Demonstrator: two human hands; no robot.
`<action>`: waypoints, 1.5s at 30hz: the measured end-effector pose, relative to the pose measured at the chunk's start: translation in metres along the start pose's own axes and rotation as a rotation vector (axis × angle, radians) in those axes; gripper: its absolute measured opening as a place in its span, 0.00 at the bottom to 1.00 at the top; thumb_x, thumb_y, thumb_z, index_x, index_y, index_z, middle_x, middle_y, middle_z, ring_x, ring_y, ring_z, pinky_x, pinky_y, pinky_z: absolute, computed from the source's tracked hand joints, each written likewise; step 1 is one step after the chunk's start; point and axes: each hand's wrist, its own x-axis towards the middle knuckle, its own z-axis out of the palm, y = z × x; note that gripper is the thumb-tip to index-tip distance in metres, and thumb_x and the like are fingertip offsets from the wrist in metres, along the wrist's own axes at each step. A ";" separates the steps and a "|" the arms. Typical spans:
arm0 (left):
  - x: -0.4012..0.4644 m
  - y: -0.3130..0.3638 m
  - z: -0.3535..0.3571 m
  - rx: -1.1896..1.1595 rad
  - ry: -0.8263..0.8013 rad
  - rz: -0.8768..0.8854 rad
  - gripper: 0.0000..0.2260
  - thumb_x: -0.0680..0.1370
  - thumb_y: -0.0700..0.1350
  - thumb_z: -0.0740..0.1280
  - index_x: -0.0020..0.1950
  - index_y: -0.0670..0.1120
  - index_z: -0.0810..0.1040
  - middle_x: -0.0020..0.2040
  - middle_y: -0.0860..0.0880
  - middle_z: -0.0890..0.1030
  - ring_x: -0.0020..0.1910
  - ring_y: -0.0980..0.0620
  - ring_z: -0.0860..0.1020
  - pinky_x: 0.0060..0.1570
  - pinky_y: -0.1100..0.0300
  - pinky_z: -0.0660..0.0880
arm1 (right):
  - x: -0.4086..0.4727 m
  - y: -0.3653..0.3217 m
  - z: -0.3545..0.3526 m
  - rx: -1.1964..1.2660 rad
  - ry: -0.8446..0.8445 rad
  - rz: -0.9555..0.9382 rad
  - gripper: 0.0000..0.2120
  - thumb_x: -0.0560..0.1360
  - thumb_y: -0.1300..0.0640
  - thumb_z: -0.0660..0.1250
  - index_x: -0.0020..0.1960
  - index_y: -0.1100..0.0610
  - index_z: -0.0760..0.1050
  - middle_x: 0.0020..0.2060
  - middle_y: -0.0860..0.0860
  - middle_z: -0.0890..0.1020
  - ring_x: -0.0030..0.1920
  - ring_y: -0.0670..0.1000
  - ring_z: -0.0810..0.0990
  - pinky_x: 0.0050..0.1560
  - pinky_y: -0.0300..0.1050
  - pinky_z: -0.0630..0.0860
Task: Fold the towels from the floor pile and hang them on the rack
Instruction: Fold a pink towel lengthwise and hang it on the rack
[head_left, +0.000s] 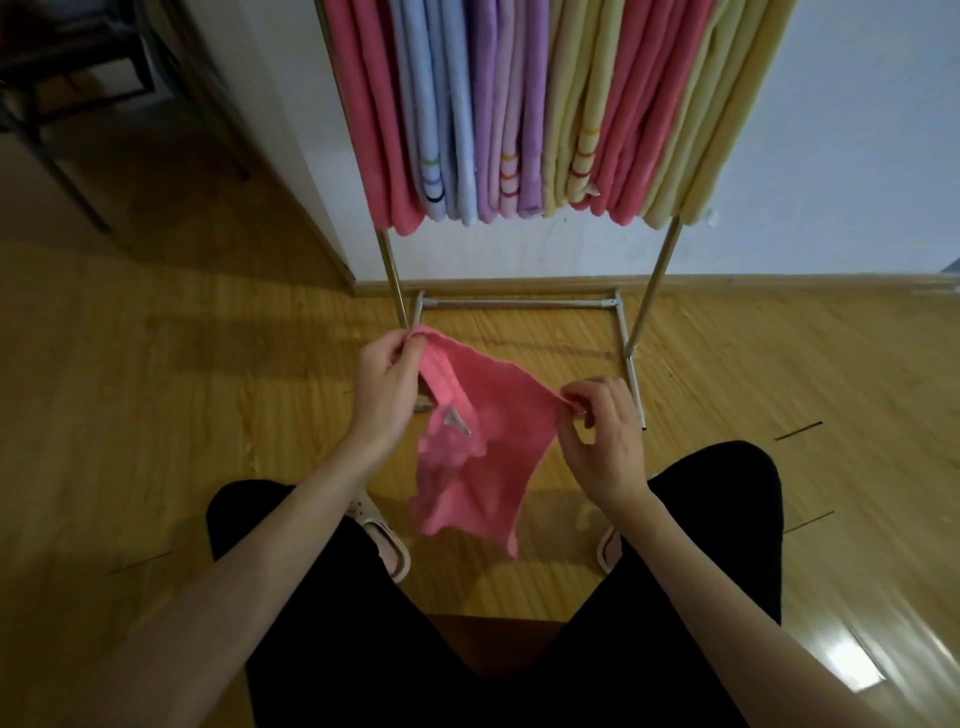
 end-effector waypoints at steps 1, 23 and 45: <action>0.001 0.004 0.000 -0.014 0.015 -0.011 0.11 0.81 0.41 0.59 0.43 0.43 0.79 0.38 0.43 0.80 0.41 0.41 0.80 0.49 0.42 0.78 | -0.002 -0.005 -0.001 0.013 -0.013 -0.043 0.04 0.75 0.63 0.63 0.50 0.59 0.70 0.39 0.54 0.76 0.39 0.49 0.71 0.34 0.46 0.71; 0.017 0.043 0.012 -0.223 0.144 -0.005 0.11 0.81 0.40 0.59 0.44 0.41 0.79 0.39 0.45 0.81 0.37 0.51 0.83 0.35 0.61 0.79 | 0.027 -0.053 0.034 0.109 -0.251 0.036 0.13 0.74 0.47 0.66 0.46 0.58 0.79 0.43 0.48 0.77 0.43 0.47 0.75 0.39 0.45 0.76; 0.031 0.019 -0.040 0.963 0.040 0.197 0.12 0.78 0.49 0.65 0.36 0.47 0.75 0.26 0.49 0.76 0.21 0.54 0.72 0.18 0.63 0.67 | 0.116 -0.016 -0.019 0.083 -0.416 0.054 0.02 0.70 0.64 0.72 0.40 0.59 0.83 0.36 0.50 0.81 0.34 0.46 0.77 0.37 0.48 0.77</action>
